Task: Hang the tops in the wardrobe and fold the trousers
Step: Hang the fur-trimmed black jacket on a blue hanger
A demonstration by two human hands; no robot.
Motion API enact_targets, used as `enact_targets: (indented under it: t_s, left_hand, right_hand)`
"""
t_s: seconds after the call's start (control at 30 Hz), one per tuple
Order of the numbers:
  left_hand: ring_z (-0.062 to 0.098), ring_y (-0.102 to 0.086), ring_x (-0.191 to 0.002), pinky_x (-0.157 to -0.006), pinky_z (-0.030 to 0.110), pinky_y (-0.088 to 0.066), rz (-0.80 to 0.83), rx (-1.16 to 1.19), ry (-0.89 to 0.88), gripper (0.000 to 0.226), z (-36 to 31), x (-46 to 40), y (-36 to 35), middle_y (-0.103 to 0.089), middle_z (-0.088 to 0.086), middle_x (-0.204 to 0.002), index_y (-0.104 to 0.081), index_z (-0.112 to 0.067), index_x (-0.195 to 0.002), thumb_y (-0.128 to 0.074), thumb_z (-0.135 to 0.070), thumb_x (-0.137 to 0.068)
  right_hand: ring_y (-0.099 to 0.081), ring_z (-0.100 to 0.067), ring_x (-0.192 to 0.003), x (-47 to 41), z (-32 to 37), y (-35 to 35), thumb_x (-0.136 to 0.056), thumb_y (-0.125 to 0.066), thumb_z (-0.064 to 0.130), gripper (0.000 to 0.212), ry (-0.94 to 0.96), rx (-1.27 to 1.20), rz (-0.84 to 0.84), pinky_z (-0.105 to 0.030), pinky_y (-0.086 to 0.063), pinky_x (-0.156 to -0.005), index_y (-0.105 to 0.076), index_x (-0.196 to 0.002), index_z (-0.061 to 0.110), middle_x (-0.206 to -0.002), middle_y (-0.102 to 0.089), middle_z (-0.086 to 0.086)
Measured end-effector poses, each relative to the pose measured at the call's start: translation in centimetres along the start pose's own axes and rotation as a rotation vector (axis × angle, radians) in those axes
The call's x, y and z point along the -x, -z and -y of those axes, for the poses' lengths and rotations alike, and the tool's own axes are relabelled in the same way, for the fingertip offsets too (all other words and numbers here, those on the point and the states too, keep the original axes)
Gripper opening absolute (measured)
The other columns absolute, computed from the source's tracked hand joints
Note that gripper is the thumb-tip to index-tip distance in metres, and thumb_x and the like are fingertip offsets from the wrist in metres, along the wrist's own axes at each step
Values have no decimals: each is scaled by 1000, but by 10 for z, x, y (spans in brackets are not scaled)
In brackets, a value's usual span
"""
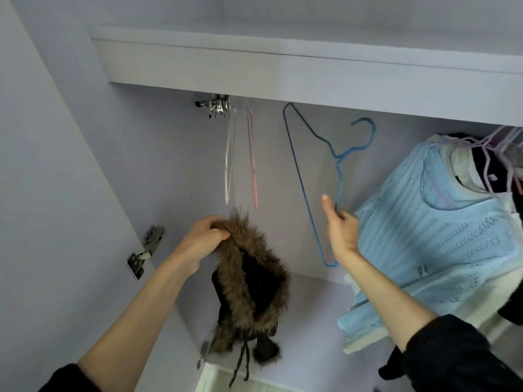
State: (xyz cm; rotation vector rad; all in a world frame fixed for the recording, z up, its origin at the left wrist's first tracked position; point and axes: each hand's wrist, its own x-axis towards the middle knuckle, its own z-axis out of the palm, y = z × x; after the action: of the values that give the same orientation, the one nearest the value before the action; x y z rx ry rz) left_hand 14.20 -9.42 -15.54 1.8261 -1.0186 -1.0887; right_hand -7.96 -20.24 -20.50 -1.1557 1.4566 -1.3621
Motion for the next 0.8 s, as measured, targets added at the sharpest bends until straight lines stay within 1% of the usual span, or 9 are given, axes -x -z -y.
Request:
enact_targets:
  t_s: [0.07,0.13,0.2,0.27,0.37,0.5,0.63,0.73,0.8]
  left_hand:
    - [14,-56,-78,-64,21,-41,7,12,0,17,-1,1,-5,-61,8,-93,-59,-13,-89,-48,-1,-93]
    - [20,-58,-82,-73,26,-43,8,27,-2,18,-2,0,-11,-63,13,-96,-60,-13,-86,-49,0,-91]
    - [20,-57,-82,-70,25,-42,-2,3,-12,17,-5,0,-17,-63,10,-91,-60,-14,-85,-51,-1,-91]
    - [20,-56,-83,-69,26,-41,-7,-35,-30,18,-6,-2,-23,-60,6,-86,-57,-15,-83,-50,-2,-92]
    - [16,-52,-78,-65,25,-38,-23,-118,-78,14,-6,-5,-28,-55,2,-82,-54,-13,-89,-47,-2,-94]
    - [18,-48,-69,-57,24,-33,-102,-161,-102,22,-2,-11,-30,-52,4,-74,-47,-16,-76,-49,-1,-92]
    - [21,-51,-75,-63,29,-37,-182,-191,-160,26,-2,-15,-36,-54,5,-72,-47,-18,-70,-54,0,-87]
    - [21,-51,-77,-63,27,-33,-181,-298,-226,25,-6,-14,-41,-56,7,-78,-47,-19,-68,-58,-5,-86]
    - [22,-50,-77,-61,26,-29,-196,-368,-279,24,-9,-12,-43,-56,7,-78,-47,-16,-68,-60,-6,-86]
  right_hand:
    - [-28,-18,-44,0,-2,17,-78,-67,52,53,-4,-24,22,-32,-27,-51,-33,-49,24,-45,-28,1]
    - [-31,-10,-37,-4,3,28,-87,-60,46,43,11,-40,25,-24,-29,-46,-46,-64,13,-46,-31,-1]
    - [-25,-4,-33,-5,5,35,-95,-49,43,44,-60,-115,25,-18,-23,-38,-52,-68,9,-43,-27,5]
    - [-19,-3,-28,-4,-1,43,-99,-39,43,51,-138,-92,46,-15,-17,-33,-54,-63,10,-35,-23,12]
    - [-19,-3,-29,6,-15,58,-96,-44,44,56,-186,48,73,-15,-17,-32,-47,-51,12,-32,-23,12]
    - [-22,-12,-38,12,-22,81,-88,-61,35,58,-239,116,113,-24,-17,-45,-33,-41,17,-39,-25,3]
    - [-25,-13,-40,18,-24,93,-87,-56,21,51,-191,315,236,-20,-20,-42,-38,-40,12,-37,-26,3]
    - [-28,-7,-32,22,-20,92,-88,-53,18,57,-118,444,222,-16,-26,-41,-34,-35,14,-33,-30,5]
    - [-34,-10,-36,22,-18,92,-88,-53,18,59,-85,474,201,-17,-29,-42,-35,-32,16,-36,-34,1]
